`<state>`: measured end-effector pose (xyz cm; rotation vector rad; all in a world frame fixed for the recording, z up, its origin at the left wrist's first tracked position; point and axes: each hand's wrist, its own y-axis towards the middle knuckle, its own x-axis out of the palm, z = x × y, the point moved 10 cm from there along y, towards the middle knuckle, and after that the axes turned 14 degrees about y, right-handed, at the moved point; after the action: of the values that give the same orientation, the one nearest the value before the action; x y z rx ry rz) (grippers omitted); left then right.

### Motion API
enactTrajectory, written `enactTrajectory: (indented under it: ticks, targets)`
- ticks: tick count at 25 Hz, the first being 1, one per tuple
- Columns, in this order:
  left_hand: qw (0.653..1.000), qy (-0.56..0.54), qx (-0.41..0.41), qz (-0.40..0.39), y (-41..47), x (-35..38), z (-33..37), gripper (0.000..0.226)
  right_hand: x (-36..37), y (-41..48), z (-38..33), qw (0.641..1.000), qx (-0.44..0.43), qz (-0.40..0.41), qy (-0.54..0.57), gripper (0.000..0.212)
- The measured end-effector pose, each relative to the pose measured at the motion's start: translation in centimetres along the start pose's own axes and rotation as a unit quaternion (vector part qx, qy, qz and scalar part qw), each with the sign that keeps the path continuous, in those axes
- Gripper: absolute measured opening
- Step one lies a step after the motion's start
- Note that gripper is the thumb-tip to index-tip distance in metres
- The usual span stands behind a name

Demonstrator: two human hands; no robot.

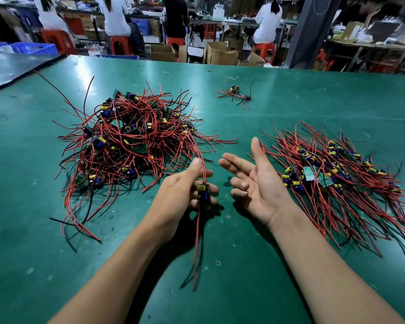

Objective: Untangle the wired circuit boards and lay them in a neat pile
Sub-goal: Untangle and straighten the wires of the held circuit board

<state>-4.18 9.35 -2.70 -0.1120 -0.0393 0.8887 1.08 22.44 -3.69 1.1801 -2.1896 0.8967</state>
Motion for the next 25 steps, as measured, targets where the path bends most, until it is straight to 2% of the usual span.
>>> enactTrajectory:
  ticks: [3,5,7,9,10,11,13,16,18,21,23,25]
  targets:
    - [0.999,-0.037,-0.031,-0.022,0.1,0.3,-0.4,0.065,0.0,-0.3,-0.4,0.995,-0.046,0.016,-0.087,0.057]
    - [0.998,-0.040,-0.032,-0.037,0.1,0.5,-0.4,0.071,0.7,-0.9,-1.2,0.971,-0.129,0.004,-0.199,0.039]
    - [0.998,-0.032,-0.024,-0.052,0.2,0.9,-0.4,0.072,2.3,-1.9,-1.5,0.907,-0.219,-0.029,-0.359,0.033]
    - [0.997,-0.048,-0.022,-0.058,0.1,1.0,-0.3,0.073,3.6,-2.4,-0.6,0.822,-0.266,-0.061,-0.500,0.048]
    - [0.997,-0.056,-0.019,-0.059,0.1,0.9,-0.1,0.072,4.0,-2.5,-0.2,0.793,-0.281,-0.067,-0.537,0.054]
    - [0.997,-0.051,-0.013,-0.057,0.1,0.9,-0.1,0.072,4.2,-2.6,-0.2,0.779,-0.297,-0.067,-0.548,0.055]
    - [0.999,-0.027,-0.002,-0.043,0.4,0.6,-0.1,0.071,4.1,-2.8,-1.3,0.788,-0.331,-0.038,-0.518,0.048]
    - [1.000,-0.022,-0.012,-0.019,0.7,0.4,-0.5,0.067,2.3,-3.3,-4.7,0.781,-0.380,0.063,-0.492,0.034]
    - [1.000,-0.006,-0.018,-0.012,0.7,0.2,-0.5,0.065,0.2,-4.0,-7.7,0.751,-0.392,0.158,-0.507,0.032]
    - [1.000,0.008,-0.026,-0.002,0.6,0.0,-0.5,0.061,-2.9,-5.3,-10.8,0.684,-0.353,0.290,-0.569,0.040]
    - [0.999,0.004,-0.028,0.018,0.5,-0.3,-0.5,0.052,-2.2,-5.4,-10.6,0.647,-0.346,0.291,-0.614,0.047]
    - [0.999,-0.001,-0.017,0.048,0.4,-0.8,-0.4,0.034,0.5,-5.0,-8.6,0.631,-0.373,0.214,-0.646,0.045]
